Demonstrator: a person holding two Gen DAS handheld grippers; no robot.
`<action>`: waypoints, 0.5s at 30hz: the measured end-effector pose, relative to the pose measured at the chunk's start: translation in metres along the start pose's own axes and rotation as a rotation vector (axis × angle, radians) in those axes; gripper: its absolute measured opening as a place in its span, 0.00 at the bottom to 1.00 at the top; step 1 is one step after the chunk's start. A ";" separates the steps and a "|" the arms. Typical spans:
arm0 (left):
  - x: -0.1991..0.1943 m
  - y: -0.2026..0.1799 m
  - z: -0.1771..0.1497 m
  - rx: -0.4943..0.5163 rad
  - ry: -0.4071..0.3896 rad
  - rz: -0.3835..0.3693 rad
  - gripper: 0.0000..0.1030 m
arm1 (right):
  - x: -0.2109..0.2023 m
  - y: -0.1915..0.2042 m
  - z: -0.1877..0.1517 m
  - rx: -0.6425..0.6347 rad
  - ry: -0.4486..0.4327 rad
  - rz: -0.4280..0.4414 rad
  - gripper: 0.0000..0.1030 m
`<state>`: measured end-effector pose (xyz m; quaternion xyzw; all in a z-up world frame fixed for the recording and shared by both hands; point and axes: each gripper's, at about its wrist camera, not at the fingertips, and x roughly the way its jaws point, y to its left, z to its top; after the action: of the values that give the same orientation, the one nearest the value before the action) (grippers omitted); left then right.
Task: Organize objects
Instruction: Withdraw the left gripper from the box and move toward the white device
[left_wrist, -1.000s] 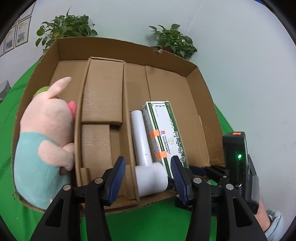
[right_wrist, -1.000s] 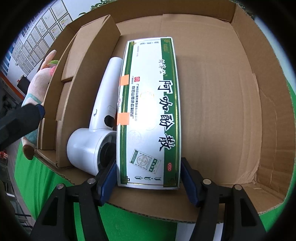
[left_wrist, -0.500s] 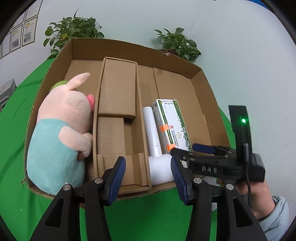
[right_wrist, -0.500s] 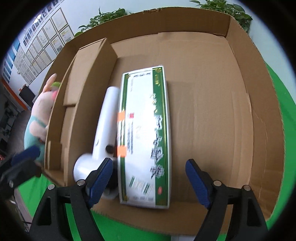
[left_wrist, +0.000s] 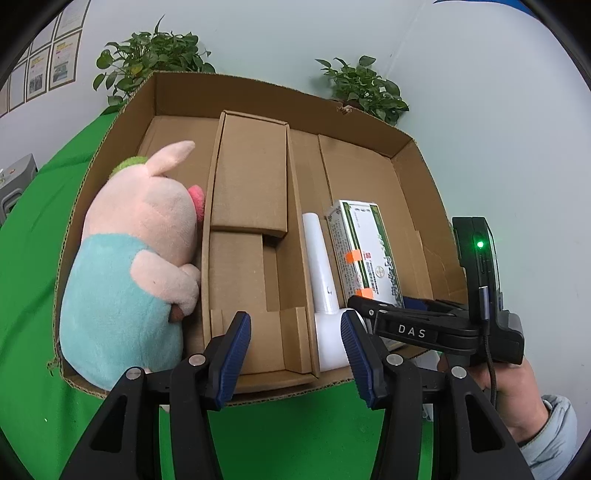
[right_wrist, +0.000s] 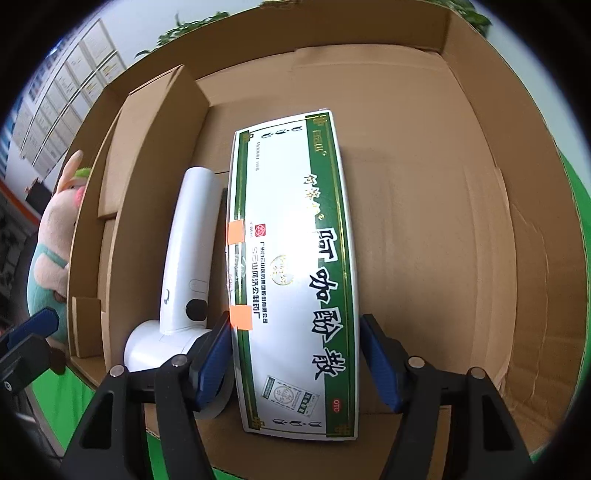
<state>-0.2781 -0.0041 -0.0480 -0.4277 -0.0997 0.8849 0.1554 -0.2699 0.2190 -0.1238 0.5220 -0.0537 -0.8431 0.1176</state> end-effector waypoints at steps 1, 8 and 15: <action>0.000 0.000 0.000 0.000 -0.003 0.000 0.48 | 0.001 0.000 0.000 0.012 0.007 0.009 0.65; -0.007 -0.004 0.003 0.023 -0.050 0.026 0.49 | -0.001 0.001 0.000 0.040 0.012 0.035 0.66; -0.022 -0.008 0.005 0.037 -0.148 0.081 0.73 | -0.036 0.005 -0.013 -0.011 -0.095 -0.017 0.85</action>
<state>-0.2676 -0.0046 -0.0263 -0.3620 -0.0774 0.9212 0.1197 -0.2418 0.2235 -0.0976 0.4811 -0.0504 -0.8682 0.1106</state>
